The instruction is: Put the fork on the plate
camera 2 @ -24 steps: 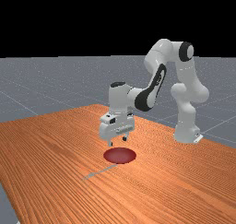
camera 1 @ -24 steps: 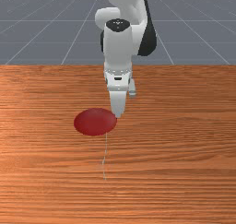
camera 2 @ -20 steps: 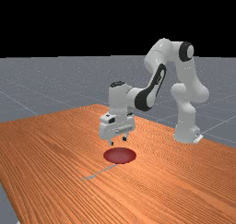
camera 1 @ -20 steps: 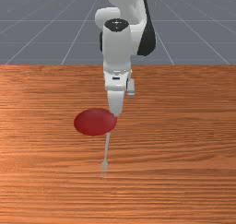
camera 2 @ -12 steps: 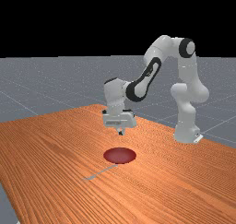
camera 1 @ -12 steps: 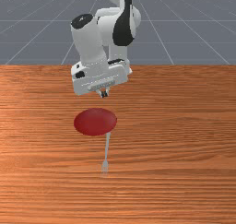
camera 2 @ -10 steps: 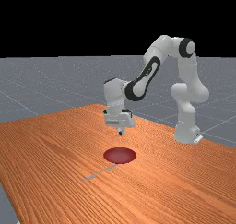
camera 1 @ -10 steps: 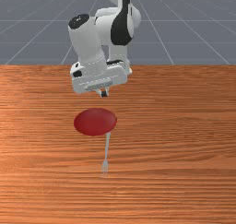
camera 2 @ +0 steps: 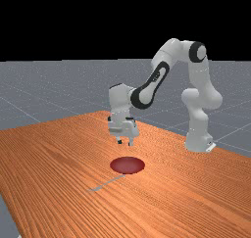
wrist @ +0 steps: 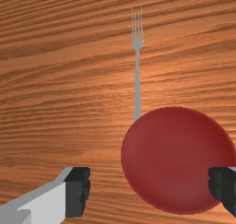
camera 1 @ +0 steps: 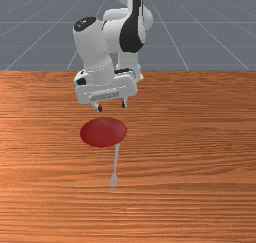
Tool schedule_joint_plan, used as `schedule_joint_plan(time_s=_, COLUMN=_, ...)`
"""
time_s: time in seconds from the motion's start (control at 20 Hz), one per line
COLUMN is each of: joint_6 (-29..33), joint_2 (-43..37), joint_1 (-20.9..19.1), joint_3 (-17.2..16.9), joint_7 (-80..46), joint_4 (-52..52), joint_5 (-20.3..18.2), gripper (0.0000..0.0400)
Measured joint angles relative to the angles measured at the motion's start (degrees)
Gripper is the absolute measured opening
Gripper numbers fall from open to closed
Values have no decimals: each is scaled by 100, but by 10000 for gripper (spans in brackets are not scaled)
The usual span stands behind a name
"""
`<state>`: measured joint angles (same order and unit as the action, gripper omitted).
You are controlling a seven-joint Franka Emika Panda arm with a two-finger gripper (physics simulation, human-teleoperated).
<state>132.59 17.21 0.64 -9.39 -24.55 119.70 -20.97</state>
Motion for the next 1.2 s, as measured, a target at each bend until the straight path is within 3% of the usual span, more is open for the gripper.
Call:
schedule_joint_plan(time_s=0.25, joint_6=70, joint_2=1302, joint_1=67, joint_3=115, joint_7=-207, joint_4=-1425, joint_5=10, gripper=398)
schedule_joint_plan(time_s=0.4, joint_6=658, joint_2=2382, joint_1=262, joint_3=151, joint_7=-512, joint_4=-2255, joint_5=27, gripper=400)
schedule_joint_plan(time_s=0.7, joint_6=1415, joint_2=3408, joint_1=328, joint_3=123, joint_7=-676, joint_4=-2902, joint_5=-3, gripper=400)
schedule_joint_plan(time_s=0.9, joint_6=1629, joint_2=3538, joint_1=288, joint_3=68, joint_7=-838, joint_4=-3000, joint_5=-23, gripper=250)
schedule_joint_plan(time_s=0.95, joint_6=1647, joint_2=3508, joint_1=282, joint_3=75, joint_7=-829, joint_4=-2945, joint_5=-32, gripper=160)
schedule_joint_plan(time_s=1.0, joint_6=1672, joint_2=3453, joint_1=297, joint_3=88, joint_7=-819, joint_4=-2835, joint_5=-41, gripper=113)
schedule_joint_plan(time_s=1.05, joint_6=1674, joint_2=3362, joint_1=317, joint_3=100, joint_7=-809, joint_4=-2689, joint_5=-48, gripper=95)
schedule_joint_plan(time_s=1.2, joint_6=1638, joint_2=3009, joint_1=375, joint_3=125, joint_7=-793, joint_4=-2342, joint_5=-66, gripper=96)
